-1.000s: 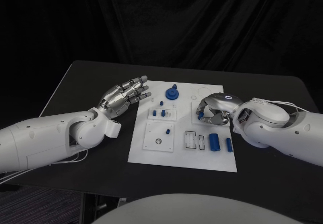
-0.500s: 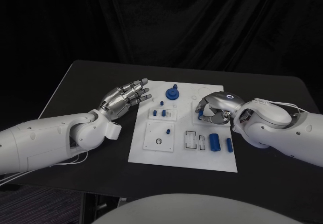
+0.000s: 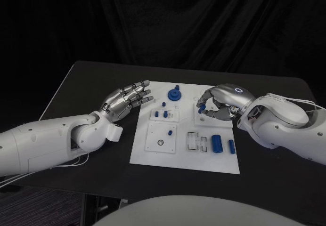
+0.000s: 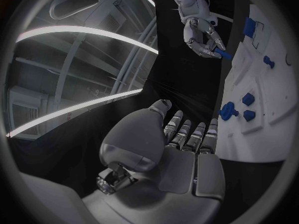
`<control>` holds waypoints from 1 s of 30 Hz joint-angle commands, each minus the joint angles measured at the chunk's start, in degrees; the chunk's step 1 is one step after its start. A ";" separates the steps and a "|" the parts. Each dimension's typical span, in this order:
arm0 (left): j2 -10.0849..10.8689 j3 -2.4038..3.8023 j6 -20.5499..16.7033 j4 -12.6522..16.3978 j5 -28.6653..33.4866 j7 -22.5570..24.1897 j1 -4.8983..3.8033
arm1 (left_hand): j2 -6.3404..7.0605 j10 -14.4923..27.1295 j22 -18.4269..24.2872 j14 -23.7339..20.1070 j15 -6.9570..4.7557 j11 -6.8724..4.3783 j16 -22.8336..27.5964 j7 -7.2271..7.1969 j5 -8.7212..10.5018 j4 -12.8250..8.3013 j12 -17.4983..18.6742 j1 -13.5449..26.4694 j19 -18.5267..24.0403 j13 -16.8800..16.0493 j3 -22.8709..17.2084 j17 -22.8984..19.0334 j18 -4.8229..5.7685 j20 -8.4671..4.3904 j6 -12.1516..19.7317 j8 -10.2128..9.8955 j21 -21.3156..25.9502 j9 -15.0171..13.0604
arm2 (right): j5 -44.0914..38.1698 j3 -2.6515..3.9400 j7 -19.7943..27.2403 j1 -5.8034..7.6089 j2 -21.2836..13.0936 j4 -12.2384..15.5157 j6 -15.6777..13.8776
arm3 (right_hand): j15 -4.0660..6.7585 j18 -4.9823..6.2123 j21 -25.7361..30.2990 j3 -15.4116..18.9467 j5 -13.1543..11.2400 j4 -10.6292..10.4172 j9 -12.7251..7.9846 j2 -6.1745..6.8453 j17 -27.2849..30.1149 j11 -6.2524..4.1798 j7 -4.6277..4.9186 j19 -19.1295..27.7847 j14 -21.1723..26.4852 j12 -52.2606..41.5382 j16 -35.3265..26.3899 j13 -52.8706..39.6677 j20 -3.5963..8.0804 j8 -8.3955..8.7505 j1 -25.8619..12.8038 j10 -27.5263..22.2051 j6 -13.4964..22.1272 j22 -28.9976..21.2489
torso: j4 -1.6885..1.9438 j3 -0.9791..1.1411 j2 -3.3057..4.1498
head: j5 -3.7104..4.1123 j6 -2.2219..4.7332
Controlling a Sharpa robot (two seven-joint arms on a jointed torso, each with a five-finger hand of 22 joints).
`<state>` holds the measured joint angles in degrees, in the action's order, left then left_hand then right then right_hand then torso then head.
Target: Assemble the parts on the task board
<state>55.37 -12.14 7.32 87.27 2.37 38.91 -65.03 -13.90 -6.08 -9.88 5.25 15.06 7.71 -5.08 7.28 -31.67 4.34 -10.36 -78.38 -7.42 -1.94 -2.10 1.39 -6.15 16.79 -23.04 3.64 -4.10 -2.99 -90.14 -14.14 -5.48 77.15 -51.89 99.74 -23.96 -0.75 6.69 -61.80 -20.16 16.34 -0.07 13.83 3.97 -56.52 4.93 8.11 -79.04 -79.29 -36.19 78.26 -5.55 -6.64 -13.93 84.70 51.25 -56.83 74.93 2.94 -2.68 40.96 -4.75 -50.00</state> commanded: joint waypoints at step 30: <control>-0.02 0.05 0.17 0.11 0.07 3.10 0.11 | 0.14 -0.27 0.08 0.05 0.29 -0.33 -0.33 0.26 0.25 0.05 -0.47 0.27 -0.25 -0.09 -0.85 0.11 1.07 0.06 -0.98 0.36 -0.15 -0.14 | -3.97 -0.01 8.17 -6.50 16.91 -3.40 3.98 | 1.00 -0.93 -0.43 0.02 -1.57 0.72 1.25 -0.34 -0.54 -0.85 -0.24 -0.32 -0.40 0.21 -0.37 -0.50 0.89 -0.18 0.86 2.73 -0.56 7.49 | 0.26 0.04 0.29 | -1.37 0.00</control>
<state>55.45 -12.13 7.25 87.32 2.38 38.92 -65.01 -13.90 -6.28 -9.79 5.25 15.05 7.51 -5.08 7.47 -31.67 4.35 -10.59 -78.39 -7.42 -1.98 -2.72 1.43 -6.16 16.79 -23.65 3.63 -4.10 -3.04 -92.55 -14.18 2.03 70.96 -35.23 96.69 -21.16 0.01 6.69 -62.29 -20.32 14.99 0.42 15.01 3.94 -57.08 5.71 8.01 -79.45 -79.73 -36.32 78.27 -5.97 -6.24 -14.19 85.37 52.03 -57.33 74.92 3.26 -2.64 41.18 -5.94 -50.00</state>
